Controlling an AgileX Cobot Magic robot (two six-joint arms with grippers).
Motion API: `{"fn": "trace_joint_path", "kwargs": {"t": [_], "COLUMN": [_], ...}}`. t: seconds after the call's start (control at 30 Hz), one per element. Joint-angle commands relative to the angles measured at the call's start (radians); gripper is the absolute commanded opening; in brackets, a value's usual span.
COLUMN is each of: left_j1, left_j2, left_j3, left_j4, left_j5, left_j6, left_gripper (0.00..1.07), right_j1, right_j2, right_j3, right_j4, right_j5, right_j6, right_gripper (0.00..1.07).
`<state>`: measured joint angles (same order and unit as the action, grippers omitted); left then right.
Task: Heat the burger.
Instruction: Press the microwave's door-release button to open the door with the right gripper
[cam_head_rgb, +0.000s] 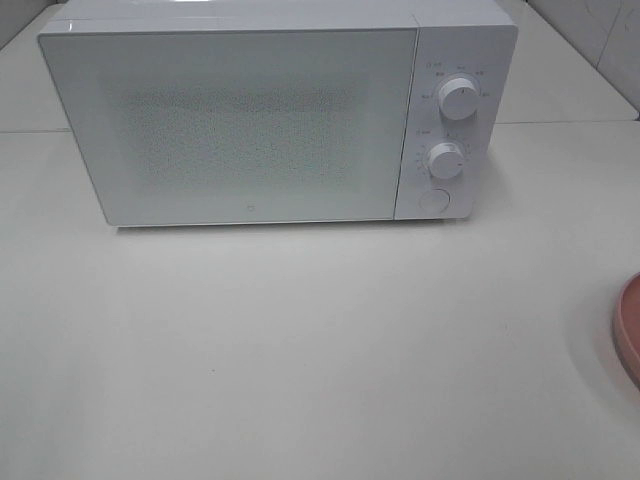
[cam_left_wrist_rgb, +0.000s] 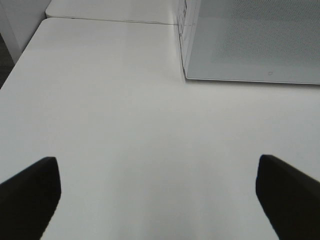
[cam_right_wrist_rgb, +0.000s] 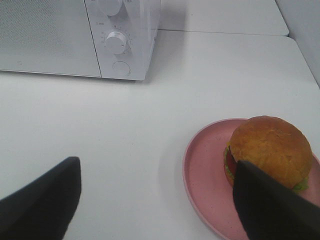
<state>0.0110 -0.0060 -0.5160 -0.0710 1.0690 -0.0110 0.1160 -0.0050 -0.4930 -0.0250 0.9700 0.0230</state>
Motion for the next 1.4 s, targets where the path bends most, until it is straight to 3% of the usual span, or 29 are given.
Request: {"fn": "trace_joint_path", "kwargs": {"t": [0.03, 0.6, 0.83, 1.4], "left_j1": [-0.006, -0.006, -0.006, -0.006], "left_j2": [-0.010, -0.010, -0.010, -0.010], "left_j3": [0.000, 0.000, 0.000, 0.000], "left_j4": [-0.004, -0.004, -0.004, -0.004], "left_j5": [0.001, 0.001, 0.001, 0.001], "left_j6": [-0.002, -0.002, -0.002, -0.002], "left_gripper": [0.98, 0.98, 0.98, 0.98], "right_j1": [0.001, 0.001, 0.001, 0.001], "right_j2": [-0.029, 0.004, 0.151, 0.478], "right_j3": [0.002, -0.041, -0.064, -0.062], "right_j4": [0.002, 0.030, 0.000, -0.087], "right_j5": [-0.011, -0.095, -0.286, -0.601], "right_j6": [0.007, 0.011, 0.009, 0.009], "right_gripper": [0.74, 0.75, 0.79, 0.77]}}
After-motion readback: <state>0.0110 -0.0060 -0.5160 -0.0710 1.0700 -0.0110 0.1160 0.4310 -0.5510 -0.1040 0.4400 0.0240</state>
